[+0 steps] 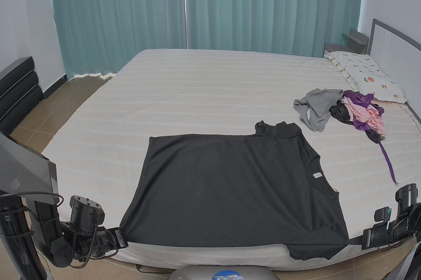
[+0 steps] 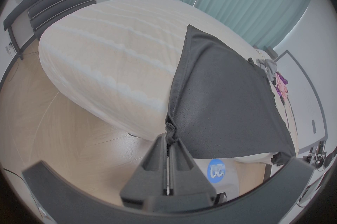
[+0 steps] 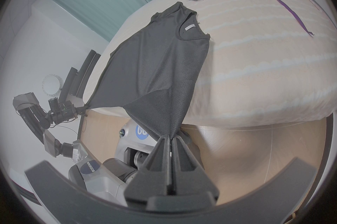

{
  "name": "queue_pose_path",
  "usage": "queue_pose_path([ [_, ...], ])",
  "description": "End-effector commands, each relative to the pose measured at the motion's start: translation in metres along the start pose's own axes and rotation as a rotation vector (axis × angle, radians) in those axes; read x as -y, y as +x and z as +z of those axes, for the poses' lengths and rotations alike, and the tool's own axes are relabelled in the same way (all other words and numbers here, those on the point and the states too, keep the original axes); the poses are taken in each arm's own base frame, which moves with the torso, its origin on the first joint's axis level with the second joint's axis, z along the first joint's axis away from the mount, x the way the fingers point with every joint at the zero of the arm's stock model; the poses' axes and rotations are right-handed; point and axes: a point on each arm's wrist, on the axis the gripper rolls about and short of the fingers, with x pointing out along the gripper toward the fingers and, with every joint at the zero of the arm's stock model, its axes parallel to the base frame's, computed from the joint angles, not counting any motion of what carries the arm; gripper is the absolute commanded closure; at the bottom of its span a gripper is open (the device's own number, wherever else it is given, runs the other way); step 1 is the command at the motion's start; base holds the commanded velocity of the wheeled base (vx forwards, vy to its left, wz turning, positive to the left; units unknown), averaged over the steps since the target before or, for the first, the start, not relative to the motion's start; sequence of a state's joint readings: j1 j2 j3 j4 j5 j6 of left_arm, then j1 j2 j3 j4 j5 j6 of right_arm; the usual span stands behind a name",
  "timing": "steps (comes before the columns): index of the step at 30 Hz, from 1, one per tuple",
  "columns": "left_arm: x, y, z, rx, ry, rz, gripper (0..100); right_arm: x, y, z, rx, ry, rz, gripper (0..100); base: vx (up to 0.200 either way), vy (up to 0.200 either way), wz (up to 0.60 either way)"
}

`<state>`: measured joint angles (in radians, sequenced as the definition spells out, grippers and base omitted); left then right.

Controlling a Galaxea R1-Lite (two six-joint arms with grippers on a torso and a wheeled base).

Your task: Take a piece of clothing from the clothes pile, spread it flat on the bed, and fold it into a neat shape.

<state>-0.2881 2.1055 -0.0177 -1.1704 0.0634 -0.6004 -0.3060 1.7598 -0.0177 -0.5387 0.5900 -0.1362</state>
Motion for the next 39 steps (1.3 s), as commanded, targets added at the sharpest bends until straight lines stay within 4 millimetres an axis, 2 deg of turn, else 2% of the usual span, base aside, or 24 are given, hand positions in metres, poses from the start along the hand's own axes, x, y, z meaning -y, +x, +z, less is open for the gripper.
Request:
queue_pose_path([
  [1,-0.002,-0.007,-0.003,-0.013,0.020,0.008,100,-0.003,-0.003,-0.006,-0.016,-0.008,-0.011,100,0.000,0.000,0.00],
  [13,-0.006,-0.017,-0.008,-0.078,0.083,0.049,100,-0.005,-0.004,-0.011,-0.066,-0.019,-0.058,100,0.000,0.000,0.00],
  [33,-0.009,-0.035,-0.016,-0.152,0.164,0.077,100,-0.018,-0.016,-0.022,-0.093,-0.068,-0.077,100,0.000,0.000,0.00],
  [39,-0.007,-0.035,-0.013,-0.126,0.163,0.061,100,-0.020,-0.022,-0.015,-0.038,-0.089,-0.085,100,0.000,0.000,0.00],
])
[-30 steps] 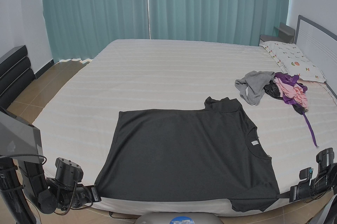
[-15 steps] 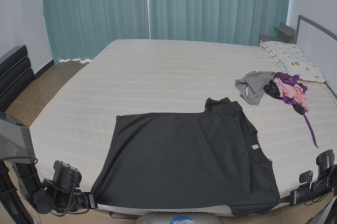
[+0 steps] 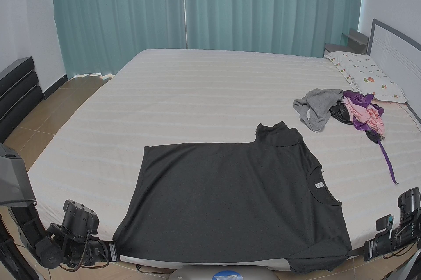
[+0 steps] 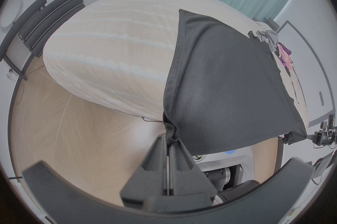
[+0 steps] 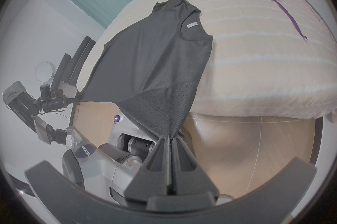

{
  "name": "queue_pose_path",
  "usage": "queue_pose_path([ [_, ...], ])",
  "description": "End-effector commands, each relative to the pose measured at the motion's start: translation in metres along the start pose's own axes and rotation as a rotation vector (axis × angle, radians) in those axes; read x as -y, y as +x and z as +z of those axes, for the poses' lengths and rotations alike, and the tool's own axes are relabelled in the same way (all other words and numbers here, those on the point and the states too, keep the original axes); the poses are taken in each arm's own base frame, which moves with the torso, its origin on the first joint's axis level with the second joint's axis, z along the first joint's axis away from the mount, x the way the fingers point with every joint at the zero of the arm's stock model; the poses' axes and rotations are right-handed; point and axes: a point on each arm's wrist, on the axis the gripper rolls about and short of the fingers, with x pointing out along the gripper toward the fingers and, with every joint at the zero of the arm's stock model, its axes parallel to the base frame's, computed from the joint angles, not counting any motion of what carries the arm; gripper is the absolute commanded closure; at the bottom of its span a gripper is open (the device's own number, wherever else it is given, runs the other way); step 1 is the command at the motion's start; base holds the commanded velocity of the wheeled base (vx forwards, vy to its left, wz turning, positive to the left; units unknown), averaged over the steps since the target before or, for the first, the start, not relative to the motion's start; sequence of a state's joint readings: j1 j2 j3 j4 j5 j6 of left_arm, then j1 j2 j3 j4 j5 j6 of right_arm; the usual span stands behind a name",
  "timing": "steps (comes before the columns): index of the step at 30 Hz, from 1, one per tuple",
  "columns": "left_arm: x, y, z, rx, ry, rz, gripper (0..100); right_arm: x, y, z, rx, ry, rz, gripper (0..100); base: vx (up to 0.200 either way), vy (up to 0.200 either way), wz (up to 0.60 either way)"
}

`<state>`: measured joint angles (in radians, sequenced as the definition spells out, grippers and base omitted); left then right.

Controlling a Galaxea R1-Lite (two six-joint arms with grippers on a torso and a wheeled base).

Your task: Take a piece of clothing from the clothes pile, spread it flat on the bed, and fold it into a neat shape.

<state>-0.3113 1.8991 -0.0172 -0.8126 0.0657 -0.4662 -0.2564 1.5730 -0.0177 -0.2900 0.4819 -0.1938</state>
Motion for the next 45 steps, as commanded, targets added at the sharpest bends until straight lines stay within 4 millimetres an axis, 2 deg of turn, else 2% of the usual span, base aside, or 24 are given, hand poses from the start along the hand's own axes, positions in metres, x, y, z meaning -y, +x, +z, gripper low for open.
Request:
queue_pose_path([
  [1,0.001,-0.003,0.003,0.036,-0.010,-0.017,100,-0.001,-0.007,0.007,0.072,-0.022,-0.013,100,0.000,0.000,0.00],
  [6,0.004,-0.005,0.018,0.154,-0.057,-0.060,100,0.000,-0.009,0.026,0.123,-0.016,-0.005,100,0.000,0.000,0.00],
  [13,0.014,-0.003,0.052,0.309,-0.164,-0.111,100,0.000,-0.009,0.063,0.185,0.039,0.014,100,0.000,0.000,0.00],
  [18,0.017,0.001,0.066,0.349,-0.180,-0.123,100,0.001,-0.006,0.087,0.209,0.043,0.022,100,0.000,0.000,0.00],
  [25,0.020,0.003,0.079,0.380,-0.198,-0.136,100,0.001,0.002,0.109,0.213,0.058,0.037,100,0.000,0.000,0.00],
  [37,0.022,0.031,0.093,0.358,-0.213,-0.110,100,0.011,0.018,0.141,0.215,0.088,0.037,100,0.000,0.000,0.00],
  [45,0.019,0.060,0.104,0.334,-0.232,-0.079,100,0.007,0.040,0.163,0.187,0.078,0.060,100,0.000,0.000,0.00],
])
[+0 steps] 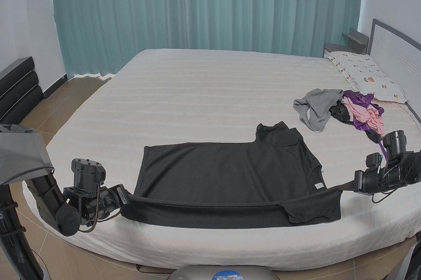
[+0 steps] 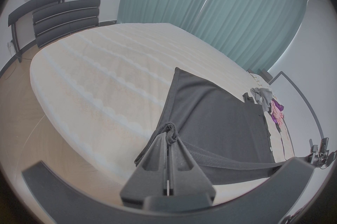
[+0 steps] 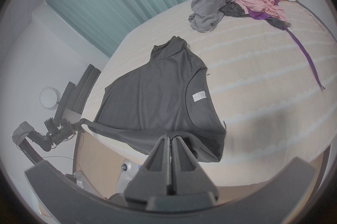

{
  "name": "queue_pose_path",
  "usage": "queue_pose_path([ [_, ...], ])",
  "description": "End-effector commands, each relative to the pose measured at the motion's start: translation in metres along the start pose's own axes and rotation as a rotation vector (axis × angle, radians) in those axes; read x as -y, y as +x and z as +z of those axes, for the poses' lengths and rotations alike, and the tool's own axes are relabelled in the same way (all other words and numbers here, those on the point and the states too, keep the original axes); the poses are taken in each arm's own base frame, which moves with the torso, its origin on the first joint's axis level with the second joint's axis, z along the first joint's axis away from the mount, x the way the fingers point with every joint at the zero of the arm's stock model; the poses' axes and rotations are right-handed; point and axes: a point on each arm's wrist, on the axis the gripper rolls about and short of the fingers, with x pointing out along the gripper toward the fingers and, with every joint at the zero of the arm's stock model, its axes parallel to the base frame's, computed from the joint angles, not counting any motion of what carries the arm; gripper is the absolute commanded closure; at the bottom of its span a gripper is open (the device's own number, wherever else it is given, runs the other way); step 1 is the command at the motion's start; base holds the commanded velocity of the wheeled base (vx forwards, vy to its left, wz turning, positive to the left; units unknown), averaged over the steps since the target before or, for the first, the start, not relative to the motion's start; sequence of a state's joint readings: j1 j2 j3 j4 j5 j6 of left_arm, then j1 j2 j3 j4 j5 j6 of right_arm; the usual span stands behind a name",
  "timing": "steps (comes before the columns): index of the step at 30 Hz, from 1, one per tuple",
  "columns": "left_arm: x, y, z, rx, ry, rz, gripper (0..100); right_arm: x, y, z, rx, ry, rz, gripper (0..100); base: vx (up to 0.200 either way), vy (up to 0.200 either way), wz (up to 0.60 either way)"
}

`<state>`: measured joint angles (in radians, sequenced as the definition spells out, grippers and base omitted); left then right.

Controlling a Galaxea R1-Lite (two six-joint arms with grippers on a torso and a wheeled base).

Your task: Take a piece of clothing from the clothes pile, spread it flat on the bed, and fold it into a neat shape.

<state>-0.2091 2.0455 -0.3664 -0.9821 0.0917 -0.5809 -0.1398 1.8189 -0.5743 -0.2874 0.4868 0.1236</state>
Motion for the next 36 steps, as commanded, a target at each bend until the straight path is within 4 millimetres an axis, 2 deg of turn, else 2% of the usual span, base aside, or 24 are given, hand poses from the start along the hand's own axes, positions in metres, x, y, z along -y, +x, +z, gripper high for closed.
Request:
queue_pose_path([
  [1,-0.005,0.024,-0.002,-0.023,-0.009,0.030,100,0.001,0.026,0.008,-0.049,0.000,0.009,100,0.000,0.000,0.00],
  [6,-0.002,0.040,0.001,-0.013,-0.011,0.026,100,0.001,0.044,0.018,-0.056,0.015,0.002,100,0.000,0.000,0.00],
  [11,0.002,0.053,0.005,0.003,-0.014,0.016,100,0.004,0.053,0.031,-0.034,0.051,0.003,100,0.000,0.000,0.00],
  [18,0.003,0.055,0.010,0.020,-0.022,0.012,100,0.004,0.052,0.038,-0.012,0.049,0.003,100,0.000,0.000,0.00],
  [24,-0.002,0.039,0.015,0.036,-0.034,0.019,100,0.006,0.039,0.038,0.013,0.060,-0.004,100,0.000,0.000,0.00],
  [29,-0.004,0.026,0.013,0.030,-0.033,0.015,100,0.005,0.028,0.029,0.015,0.064,-0.008,100,0.000,0.000,0.00],
  [31,-0.004,0.016,0.013,0.029,-0.032,0.008,100,0.004,0.017,0.024,0.032,0.064,-0.011,100,0.000,0.000,0.00],
  [36,-0.002,0.006,0.012,0.032,-0.028,-0.007,100,-0.001,0.003,0.018,0.053,0.061,-0.010,100,0.000,0.000,0.00],
])
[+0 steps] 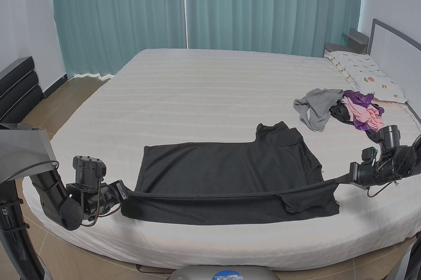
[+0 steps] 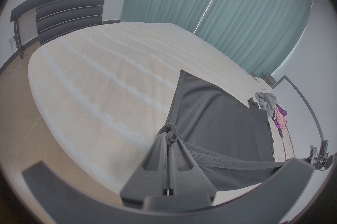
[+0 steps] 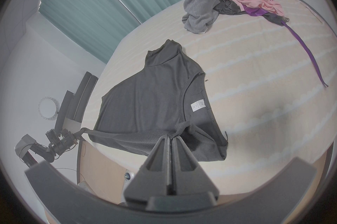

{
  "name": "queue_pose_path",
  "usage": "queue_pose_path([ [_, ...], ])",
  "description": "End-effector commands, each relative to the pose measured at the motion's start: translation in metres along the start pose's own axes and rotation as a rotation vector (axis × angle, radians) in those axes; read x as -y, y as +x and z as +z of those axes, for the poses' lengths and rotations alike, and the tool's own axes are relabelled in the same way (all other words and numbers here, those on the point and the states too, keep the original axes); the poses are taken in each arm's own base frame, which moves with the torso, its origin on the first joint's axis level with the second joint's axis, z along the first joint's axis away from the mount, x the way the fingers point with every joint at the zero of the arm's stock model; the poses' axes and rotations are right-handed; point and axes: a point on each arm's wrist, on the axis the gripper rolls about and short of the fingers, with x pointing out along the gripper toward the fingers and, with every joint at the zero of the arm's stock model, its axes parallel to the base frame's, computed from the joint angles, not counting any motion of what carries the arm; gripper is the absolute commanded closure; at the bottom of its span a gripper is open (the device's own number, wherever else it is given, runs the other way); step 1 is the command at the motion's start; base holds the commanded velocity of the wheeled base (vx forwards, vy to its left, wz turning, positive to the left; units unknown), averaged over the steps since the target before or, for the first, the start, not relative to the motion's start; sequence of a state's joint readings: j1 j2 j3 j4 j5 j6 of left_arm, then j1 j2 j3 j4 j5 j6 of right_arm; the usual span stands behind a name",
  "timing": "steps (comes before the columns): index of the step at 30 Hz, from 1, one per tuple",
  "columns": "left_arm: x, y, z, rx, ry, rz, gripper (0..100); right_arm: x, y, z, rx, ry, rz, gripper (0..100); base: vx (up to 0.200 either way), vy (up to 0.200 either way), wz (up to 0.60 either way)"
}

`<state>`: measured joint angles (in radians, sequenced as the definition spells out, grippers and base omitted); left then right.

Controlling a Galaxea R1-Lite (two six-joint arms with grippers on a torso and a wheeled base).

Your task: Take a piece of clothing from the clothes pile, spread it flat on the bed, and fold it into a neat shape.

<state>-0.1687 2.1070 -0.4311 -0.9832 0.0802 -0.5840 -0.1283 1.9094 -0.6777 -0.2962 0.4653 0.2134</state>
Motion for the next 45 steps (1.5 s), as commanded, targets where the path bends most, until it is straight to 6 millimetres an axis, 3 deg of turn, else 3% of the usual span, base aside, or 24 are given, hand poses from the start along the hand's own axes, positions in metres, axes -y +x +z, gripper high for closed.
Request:
queue_pose_path([
  [1,0.004,-0.014,0.002,0.018,0.003,-0.028,100,-0.006,-0.021,-0.005,0.043,-0.014,0.003,100,0.000,0.000,0.00],
  [7,0.008,-0.017,0.003,0.022,0.009,-0.042,100,-0.008,-0.029,-0.010,0.050,-0.014,0.003,100,0.000,0.000,0.00],
  [16,0.009,-0.004,0.002,0.012,0.009,-0.038,100,0.000,-0.021,-0.008,0.033,0.005,-0.010,100,0.000,0.000,0.00],
  [41,0.015,0.066,0.001,0.008,0.002,-0.030,100,0.017,0.059,0.019,-0.063,0.012,-0.001,100,0.000,0.000,0.00],
  [42,0.015,0.068,0.001,0.009,-0.004,-0.031,100,0.017,0.061,0.019,-0.063,0.012,-0.001,0,0.000,0.000,0.00],
  [43,0.016,0.071,0.001,0.009,-0.019,-0.033,100,0.019,0.064,0.018,-0.068,0.015,-0.002,0,0.000,0.000,0.00],
  [44,0.016,0.073,0.001,0.010,-0.030,-0.034,0,0.019,0.065,0.019,-0.069,0.013,-0.002,0,0.000,0.000,0.00],
  [45,0.017,0.073,0.002,0.013,-0.032,-0.036,0,0.019,0.066,0.019,-0.072,0.015,-0.002,0,0.000,0.000,0.00],
])
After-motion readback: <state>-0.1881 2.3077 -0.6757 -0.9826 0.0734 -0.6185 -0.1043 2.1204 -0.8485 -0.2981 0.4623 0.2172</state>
